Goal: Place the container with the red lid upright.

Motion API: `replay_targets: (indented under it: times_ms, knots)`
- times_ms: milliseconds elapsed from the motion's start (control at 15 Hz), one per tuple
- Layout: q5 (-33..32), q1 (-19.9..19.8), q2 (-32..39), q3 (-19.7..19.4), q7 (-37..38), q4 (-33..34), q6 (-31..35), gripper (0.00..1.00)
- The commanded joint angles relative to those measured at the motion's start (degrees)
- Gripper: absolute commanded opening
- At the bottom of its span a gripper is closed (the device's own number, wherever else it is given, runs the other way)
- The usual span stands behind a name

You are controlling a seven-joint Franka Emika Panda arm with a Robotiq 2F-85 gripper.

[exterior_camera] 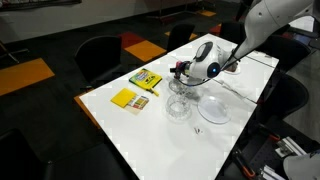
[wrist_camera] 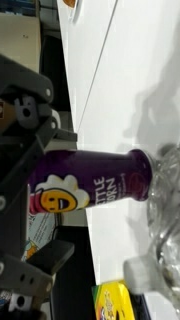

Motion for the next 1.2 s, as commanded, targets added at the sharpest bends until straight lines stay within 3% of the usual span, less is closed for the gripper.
replay_targets:
  times_ms: [0,133,467,733,867,933,1000,1067,1133]
  knots:
    - [0.01,-2.89,-0.54,1.76,-0.22,-2.47,0.86,1.0]
    - [2.11,-7.03,-0.39,3.61,0.51,-3.71,5.69,1.0]
    - [15.89,-7.65,-4.27,-2.06,-2.79,-3.97,24.78,1.0]
    - [31.57,-0.8,-8.24,-15.41,-4.39,-5.32,43.77,1.0]
    - [30.73,5.95,-9.37,-24.46,3.76,-5.3,52.94,1.0]
    - [23.99,-1.05,-9.81,-14.75,8.92,-9.23,47.6,1.0]
    - [32.02,2.15,-11.18,-19.67,2.26,-13.52,48.09,1.0]
    - [31.88,1.72,-11.54,-18.51,2.38,-15.32,47.32,1.0]
    - [34.23,2.99,-12.3,-19.71,0.97,-18.19,46.99,1.0]
